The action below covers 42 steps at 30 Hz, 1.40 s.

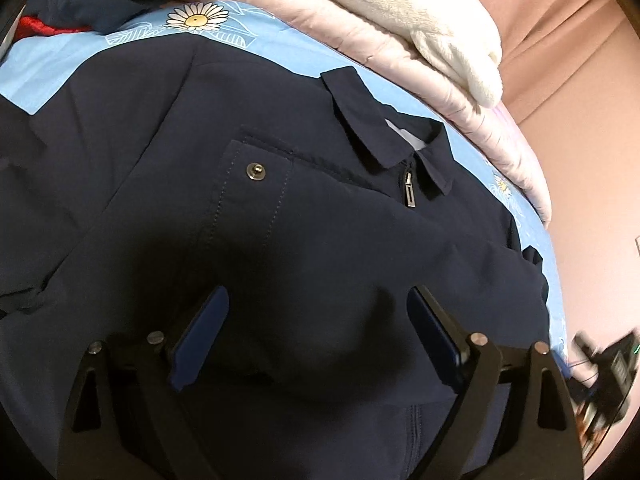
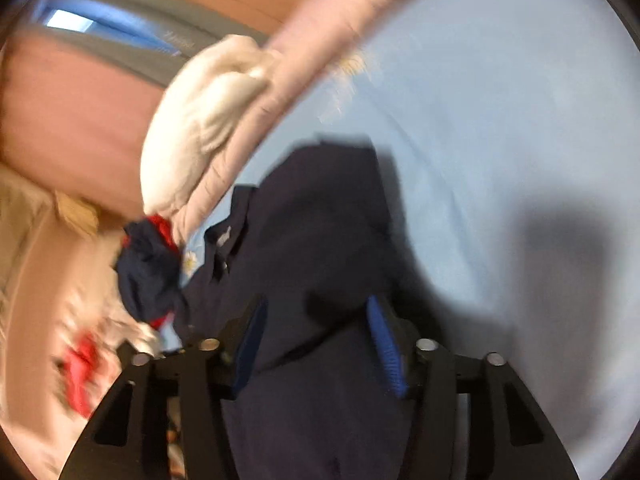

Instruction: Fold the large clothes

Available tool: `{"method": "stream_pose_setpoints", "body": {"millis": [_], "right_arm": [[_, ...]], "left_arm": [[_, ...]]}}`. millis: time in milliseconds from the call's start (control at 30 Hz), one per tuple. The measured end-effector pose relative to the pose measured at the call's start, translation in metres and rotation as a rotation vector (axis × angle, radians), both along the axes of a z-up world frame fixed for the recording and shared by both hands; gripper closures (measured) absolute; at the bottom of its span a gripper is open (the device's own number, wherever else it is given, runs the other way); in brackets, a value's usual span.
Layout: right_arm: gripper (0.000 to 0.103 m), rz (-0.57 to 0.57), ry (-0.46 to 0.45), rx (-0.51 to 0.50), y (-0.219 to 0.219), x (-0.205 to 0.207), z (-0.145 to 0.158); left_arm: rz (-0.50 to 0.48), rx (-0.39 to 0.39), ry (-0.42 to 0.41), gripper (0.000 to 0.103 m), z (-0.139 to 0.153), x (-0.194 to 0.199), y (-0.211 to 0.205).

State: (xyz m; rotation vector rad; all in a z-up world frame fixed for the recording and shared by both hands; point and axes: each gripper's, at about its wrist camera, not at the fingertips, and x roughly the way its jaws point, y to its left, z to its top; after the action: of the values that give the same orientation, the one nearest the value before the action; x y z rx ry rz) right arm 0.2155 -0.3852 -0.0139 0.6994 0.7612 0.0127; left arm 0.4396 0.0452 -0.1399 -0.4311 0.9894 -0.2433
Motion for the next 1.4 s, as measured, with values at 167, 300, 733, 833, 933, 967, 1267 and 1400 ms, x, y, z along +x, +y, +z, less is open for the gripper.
{"method": "stream_pose_setpoints", "body": {"millis": [167,300,733,833,933,967,1267,1400], "right_arm": [[0.032,0.060,0.060,-0.156,-0.004,0.090,0.017],[0.032,0.130,0.180,-0.274,0.006,0.121,-0.006],[0.102,0.080,0.286,-0.540,-0.006,0.081,-0.011],[0.102,0.025,0.371,-0.507,-0.014,0.092,-0.037],[0.100,-0.004,0.314,-0.563,-0.009,0.090,-0.038],[0.097,-0.011,0.290,-0.558,-0.009,0.085,-0.032],[0.067,0.138,0.061,-0.477,0.032,-0.002,0.007],[0.067,0.203,0.232,-0.510,0.049,0.006,-0.053]], "left_arm": [[-0.004,-0.003,-0.007,0.008,-0.002,-0.001,-0.001],[-0.017,-0.014,-0.005,0.008,-0.002,-0.003,0.000],[-0.010,-0.047,0.031,0.008,0.000,0.002,-0.002],[-0.016,0.008,0.033,0.004,0.000,0.006,-0.012],[-0.034,0.052,0.047,0.004,0.002,0.004,-0.014],[-0.045,0.058,0.051,0.004,0.002,0.003,-0.012],[0.012,0.177,0.076,0.001,-0.003,-0.008,0.005],[0.016,0.135,0.049,0.001,0.003,-0.020,0.018]]}}
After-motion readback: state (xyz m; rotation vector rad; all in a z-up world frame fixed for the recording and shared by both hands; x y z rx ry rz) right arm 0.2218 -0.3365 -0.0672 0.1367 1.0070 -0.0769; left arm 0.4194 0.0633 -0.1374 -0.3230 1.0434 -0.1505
